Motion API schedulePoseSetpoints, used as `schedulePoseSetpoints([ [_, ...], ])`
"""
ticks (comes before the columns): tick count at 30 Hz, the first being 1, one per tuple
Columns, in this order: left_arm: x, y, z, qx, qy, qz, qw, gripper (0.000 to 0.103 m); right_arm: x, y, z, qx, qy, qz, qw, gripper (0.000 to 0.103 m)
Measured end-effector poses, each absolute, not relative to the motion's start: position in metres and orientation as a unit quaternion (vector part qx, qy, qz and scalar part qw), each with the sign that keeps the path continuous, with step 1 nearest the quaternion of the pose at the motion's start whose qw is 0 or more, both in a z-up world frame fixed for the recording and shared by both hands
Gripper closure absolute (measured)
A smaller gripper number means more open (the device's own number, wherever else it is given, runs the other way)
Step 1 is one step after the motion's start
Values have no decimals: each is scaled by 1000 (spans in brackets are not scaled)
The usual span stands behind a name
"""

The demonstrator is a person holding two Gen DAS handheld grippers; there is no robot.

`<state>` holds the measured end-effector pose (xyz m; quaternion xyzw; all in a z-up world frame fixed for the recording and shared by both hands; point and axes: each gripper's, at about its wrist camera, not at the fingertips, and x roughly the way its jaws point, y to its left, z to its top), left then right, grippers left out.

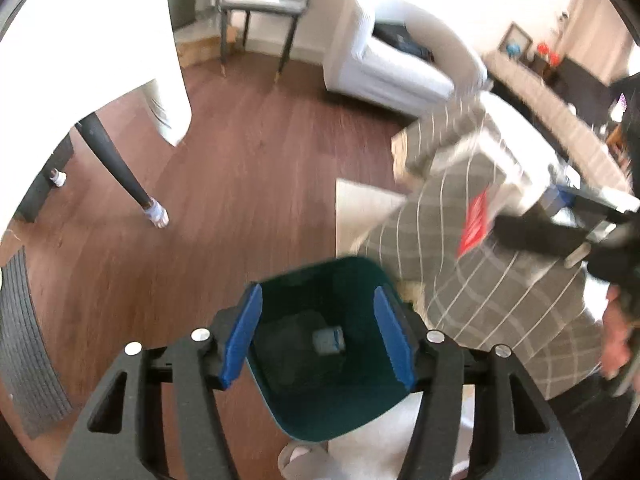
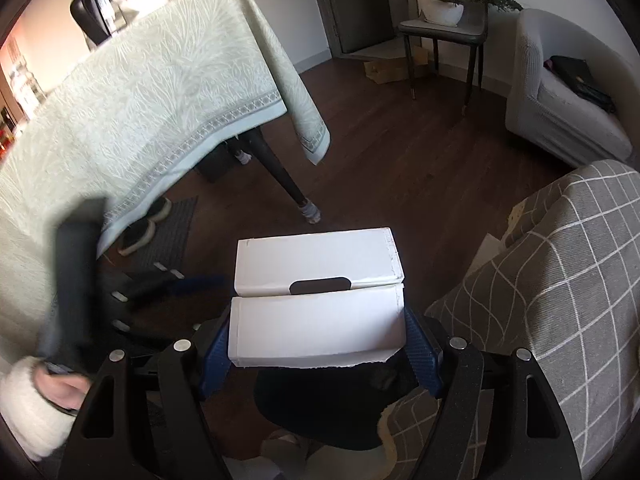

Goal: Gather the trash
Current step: 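Drop the wipe pack into the green bin with the left gripper while the right drops the box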

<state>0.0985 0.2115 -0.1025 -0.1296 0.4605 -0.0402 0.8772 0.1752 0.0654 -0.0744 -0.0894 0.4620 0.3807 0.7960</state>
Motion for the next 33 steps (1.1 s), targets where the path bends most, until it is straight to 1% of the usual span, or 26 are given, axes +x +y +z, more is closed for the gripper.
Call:
schedulePoseSetpoints([
  [3, 96, 221, -81, -143, 432, -23, 890, 47, 176, 69, -86, -97, 475, 378, 789, 28],
  [8, 95, 222, -45, -150, 376, -16, 914, 59, 170, 80, -111, -125, 497, 380, 770, 28],
  [12, 98, 218, -32, -159, 361, -20, 918, 67, 165, 88, -132, -141, 520, 386, 749, 28],
  [17, 103, 213, -16, -175, 346, -24, 921, 68, 151, 100, -171, -171, 548, 391, 719, 28],
  [19, 104, 208, -7, -171, 339, -24, 925, 70, 146, 105, -193, -185, 563, 388, 706, 28],
  [25, 107, 194, 1, -169, 331, -32, 928, 74, 137, 114, -227, -238, 582, 379, 679, 27],
  [27, 107, 188, 3, -162, 329, -34, 930, 74, 133, 114, -232, -255, 582, 372, 676, 19],
  [30, 109, 183, 6, -161, 327, -39, 930, 73, 131, 110, -226, -254, 579, 375, 678, 17],
  [33, 110, 178, 11, -160, 324, -42, 931, 73, 131, 103, -210, -229, 569, 390, 687, 17],
])
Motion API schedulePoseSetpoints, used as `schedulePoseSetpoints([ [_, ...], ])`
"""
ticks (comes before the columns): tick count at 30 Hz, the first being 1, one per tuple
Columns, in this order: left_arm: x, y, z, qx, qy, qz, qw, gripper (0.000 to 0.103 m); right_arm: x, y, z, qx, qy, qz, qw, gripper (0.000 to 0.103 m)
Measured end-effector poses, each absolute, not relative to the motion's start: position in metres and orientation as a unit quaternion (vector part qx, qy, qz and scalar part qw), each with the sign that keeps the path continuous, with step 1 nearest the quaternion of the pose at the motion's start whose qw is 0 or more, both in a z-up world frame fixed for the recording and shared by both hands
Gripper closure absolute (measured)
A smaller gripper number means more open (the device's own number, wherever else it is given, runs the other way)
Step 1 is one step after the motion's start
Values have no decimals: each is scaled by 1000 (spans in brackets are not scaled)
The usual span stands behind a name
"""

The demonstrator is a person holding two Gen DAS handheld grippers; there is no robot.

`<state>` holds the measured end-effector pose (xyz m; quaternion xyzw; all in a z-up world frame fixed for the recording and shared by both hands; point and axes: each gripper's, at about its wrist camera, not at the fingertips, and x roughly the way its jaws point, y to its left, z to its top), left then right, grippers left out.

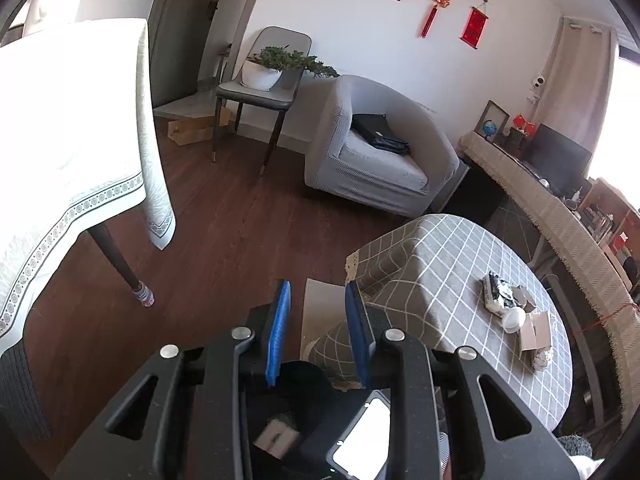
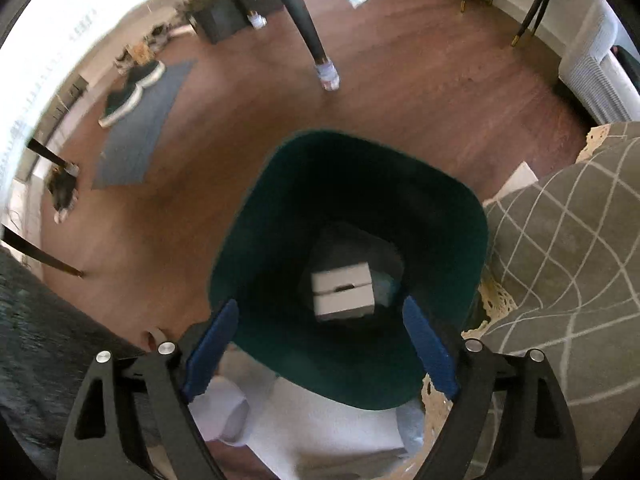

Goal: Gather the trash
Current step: 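Drop the wipe pack into the green bin with the left gripper while the right drops the box, then move the left gripper back to the table and grasp the white box halves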

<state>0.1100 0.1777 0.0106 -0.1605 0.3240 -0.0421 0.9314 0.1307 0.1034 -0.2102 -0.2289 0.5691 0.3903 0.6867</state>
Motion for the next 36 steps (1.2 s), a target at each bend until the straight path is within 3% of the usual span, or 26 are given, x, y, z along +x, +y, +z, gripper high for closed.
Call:
schedulePoseSetpoints([
  [5, 111, 172, 19, -157, 312, -35, 936, 68, 131, 90, -173, -176, 542, 424, 703, 17],
  [8, 113, 171, 23, -150, 308, -27, 939, 66, 129, 83, -146, -153, 515, 449, 714, 26],
  [10, 114, 169, 26, -143, 305, -21, 941, 53, 128, 78, -126, -140, 495, 461, 723, 27],
  [20, 115, 145, 39, -121, 288, -33, 950, 33, 140, 12, -41, -93, 419, 445, 786, 29],
  [22, 117, 138, 40, -127, 288, -44, 948, 26, 142, -6, -28, -91, 407, 432, 800, 29],
  [36, 144, 58, 20, -152, 340, -150, 916, 19, 147, -159, 14, -82, 341, 308, 884, 29],
])
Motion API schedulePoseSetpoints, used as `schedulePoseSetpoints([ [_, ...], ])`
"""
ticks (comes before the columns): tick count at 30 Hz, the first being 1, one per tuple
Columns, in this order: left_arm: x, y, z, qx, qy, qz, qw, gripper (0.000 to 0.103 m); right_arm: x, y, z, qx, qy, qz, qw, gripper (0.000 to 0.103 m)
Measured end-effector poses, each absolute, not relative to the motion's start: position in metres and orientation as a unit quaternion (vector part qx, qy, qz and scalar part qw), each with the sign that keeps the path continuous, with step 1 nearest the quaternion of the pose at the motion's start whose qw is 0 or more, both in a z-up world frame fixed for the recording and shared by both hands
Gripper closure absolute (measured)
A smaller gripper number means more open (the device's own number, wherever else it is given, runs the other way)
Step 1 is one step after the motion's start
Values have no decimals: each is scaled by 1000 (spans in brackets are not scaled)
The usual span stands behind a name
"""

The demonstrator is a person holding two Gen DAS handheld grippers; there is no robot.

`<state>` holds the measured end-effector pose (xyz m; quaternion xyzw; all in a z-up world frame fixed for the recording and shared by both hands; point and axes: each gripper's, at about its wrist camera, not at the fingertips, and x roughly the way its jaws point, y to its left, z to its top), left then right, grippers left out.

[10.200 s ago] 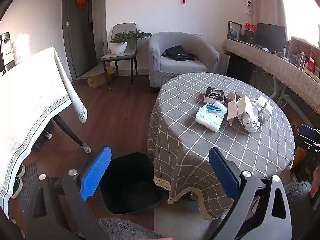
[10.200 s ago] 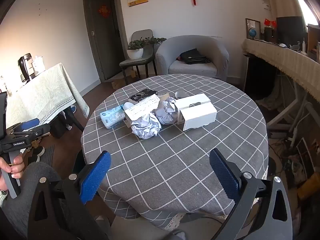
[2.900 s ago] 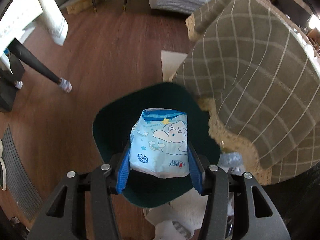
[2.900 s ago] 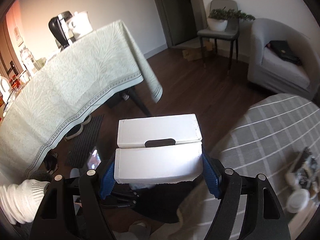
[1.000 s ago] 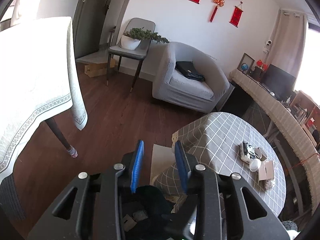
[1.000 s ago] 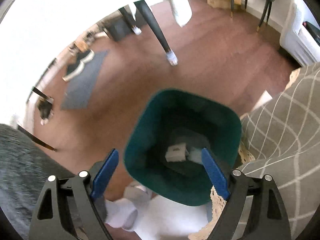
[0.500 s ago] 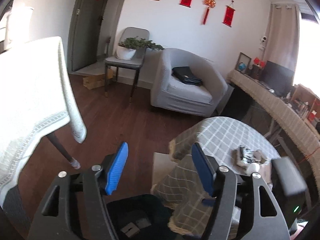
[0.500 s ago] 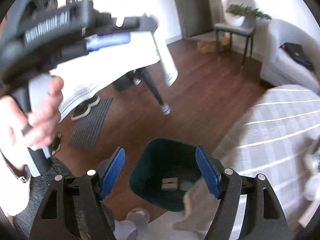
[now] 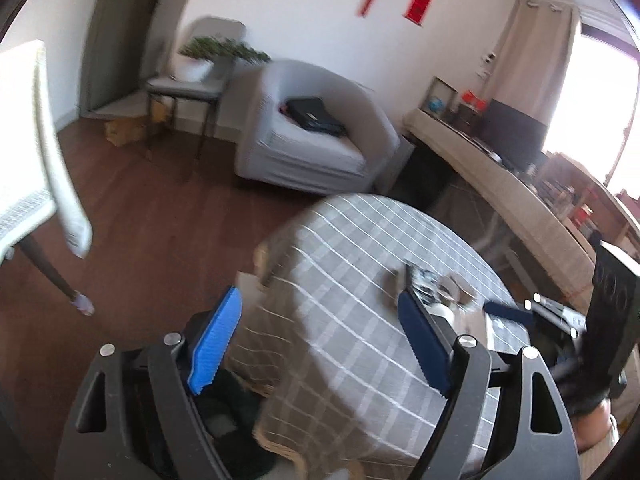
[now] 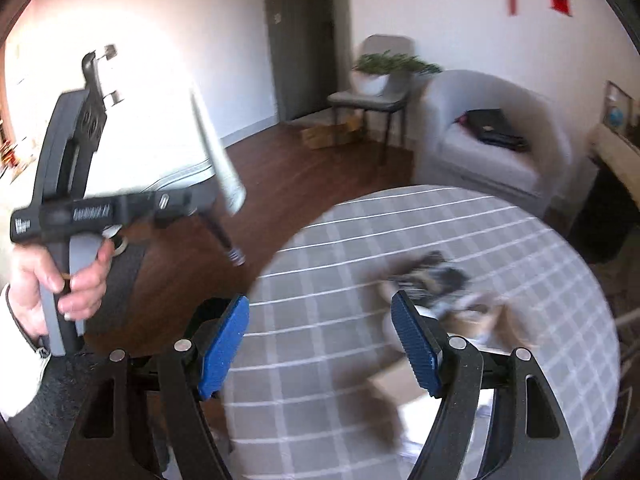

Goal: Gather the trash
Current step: 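Move the left gripper back to the table and grasp the white box halves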

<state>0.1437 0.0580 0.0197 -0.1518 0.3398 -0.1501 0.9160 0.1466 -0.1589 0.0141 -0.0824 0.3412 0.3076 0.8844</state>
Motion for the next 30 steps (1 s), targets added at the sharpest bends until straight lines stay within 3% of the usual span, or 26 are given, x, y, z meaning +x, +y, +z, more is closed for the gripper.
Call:
schedulePoseSetpoints([
  [9, 147, -26, 0, -110, 377, -229, 891, 18, 159, -254, 13, -15, 328, 229, 916, 29],
  [26, 179, -108, -48, -175, 459, -306, 816, 16, 160, -318, -14, 68, 372, 219, 899, 29],
  [30, 186, -113, -53, -195, 464, -308, 807, 20, 161, -322, -21, 69, 384, 232, 891, 29],
])
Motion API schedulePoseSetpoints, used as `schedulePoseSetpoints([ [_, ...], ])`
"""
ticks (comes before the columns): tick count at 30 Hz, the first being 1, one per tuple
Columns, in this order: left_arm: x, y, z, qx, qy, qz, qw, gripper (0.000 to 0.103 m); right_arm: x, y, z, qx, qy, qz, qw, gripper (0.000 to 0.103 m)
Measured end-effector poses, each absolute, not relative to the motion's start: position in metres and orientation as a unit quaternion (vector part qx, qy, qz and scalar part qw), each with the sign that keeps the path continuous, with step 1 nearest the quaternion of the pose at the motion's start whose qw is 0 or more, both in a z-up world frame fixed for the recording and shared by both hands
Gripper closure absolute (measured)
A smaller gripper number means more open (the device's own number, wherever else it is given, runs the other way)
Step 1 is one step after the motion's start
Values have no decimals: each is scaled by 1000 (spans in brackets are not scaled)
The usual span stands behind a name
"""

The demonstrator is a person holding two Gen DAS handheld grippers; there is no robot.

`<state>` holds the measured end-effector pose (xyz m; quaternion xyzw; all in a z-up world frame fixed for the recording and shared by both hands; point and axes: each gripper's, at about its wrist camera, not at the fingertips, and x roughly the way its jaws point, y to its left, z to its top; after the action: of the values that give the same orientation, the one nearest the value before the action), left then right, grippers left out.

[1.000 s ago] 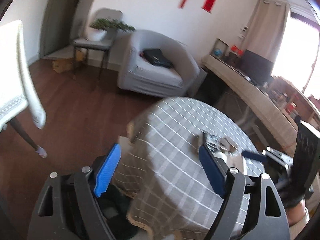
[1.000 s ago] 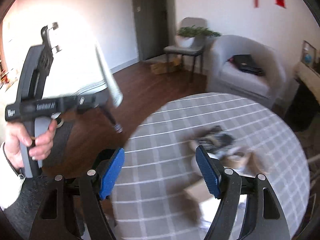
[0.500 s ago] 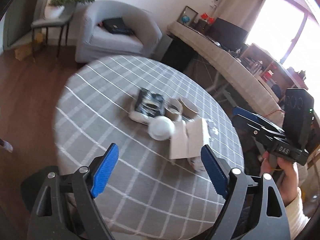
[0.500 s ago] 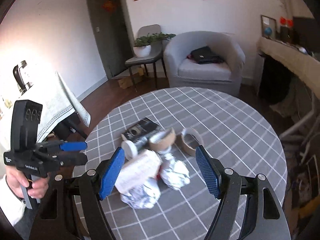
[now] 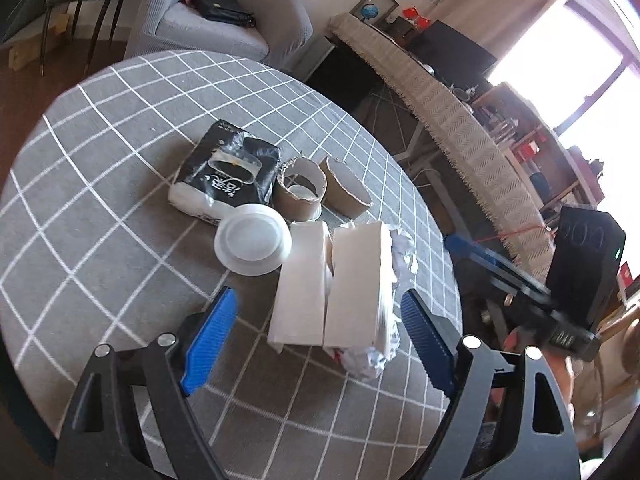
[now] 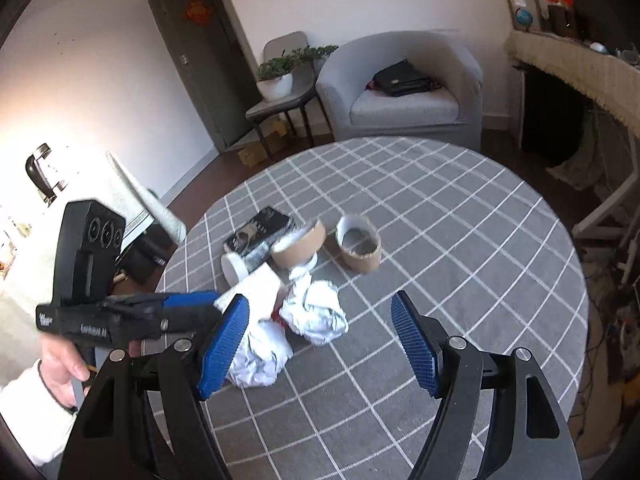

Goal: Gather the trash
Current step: 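Move the left gripper back to the table and grasp the white box halves, then lift the box halves with the left gripper while the right gripper grasps crumpled paper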

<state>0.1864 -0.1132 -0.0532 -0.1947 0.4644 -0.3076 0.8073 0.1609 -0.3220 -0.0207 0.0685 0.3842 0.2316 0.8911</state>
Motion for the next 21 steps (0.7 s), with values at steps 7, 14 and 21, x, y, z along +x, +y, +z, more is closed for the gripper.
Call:
schedulePoseSetpoints([
  [7, 196, -116, -57, -235, 466, -315, 793, 34, 162, -328, -35, 78, 405, 249, 876, 29],
  [14, 196, -131, -57, -222, 476, -333, 783, 43, 162, -327, -37, 77, 407, 256, 873, 29],
  [21, 193, -128, -49, -222, 463, -330, 792, 46, 164, -325, -39, 76, 409, 258, 872, 29],
])
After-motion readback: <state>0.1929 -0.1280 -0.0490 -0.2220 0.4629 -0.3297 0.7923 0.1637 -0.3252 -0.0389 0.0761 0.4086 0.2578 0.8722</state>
